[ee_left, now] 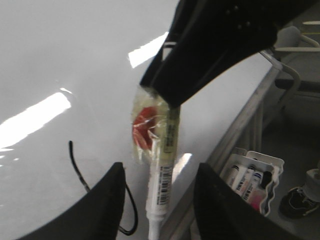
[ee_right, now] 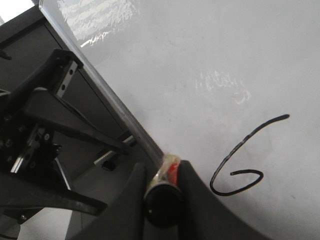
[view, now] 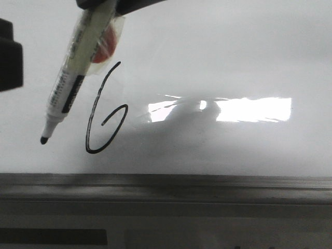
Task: Write number 6 on whiteboard
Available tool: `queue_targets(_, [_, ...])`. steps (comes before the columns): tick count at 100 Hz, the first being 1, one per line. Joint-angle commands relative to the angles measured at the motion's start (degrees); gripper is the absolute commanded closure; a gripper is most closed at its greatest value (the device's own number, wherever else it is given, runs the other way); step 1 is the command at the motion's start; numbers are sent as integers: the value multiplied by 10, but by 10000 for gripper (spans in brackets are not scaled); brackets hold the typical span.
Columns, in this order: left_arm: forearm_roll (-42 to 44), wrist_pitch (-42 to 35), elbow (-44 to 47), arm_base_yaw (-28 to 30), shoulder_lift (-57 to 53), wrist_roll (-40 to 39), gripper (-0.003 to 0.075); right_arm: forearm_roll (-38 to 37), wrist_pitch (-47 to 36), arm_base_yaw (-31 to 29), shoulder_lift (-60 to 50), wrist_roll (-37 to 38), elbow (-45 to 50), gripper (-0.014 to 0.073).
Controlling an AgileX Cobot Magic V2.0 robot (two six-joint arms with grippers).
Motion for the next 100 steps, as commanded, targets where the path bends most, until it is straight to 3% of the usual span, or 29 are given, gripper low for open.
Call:
queue_targets(1, [-4, -62, -16, -11, 22, -5, 426, -3, -36, 10, -6, -6, -20, 657])
queue_targets(22, [-21, -76, -16, -8, 51, -5, 426, -3, -42, 30, -3, -6, -20, 657])
queue_targets(50, [-112, -75, -16, -8, 67, -5, 434, 7, -45, 31, -5, -6, -20, 657])
queue_targets(90, [-116, -65, -16, -8, 78, -5, 614, 29, -65, 31, -6, -6, -20, 657])
queue_targets(100, [-116, -65, -16, -8, 78, -5, 731, 31, -67, 31, -6, -6, -20, 657])
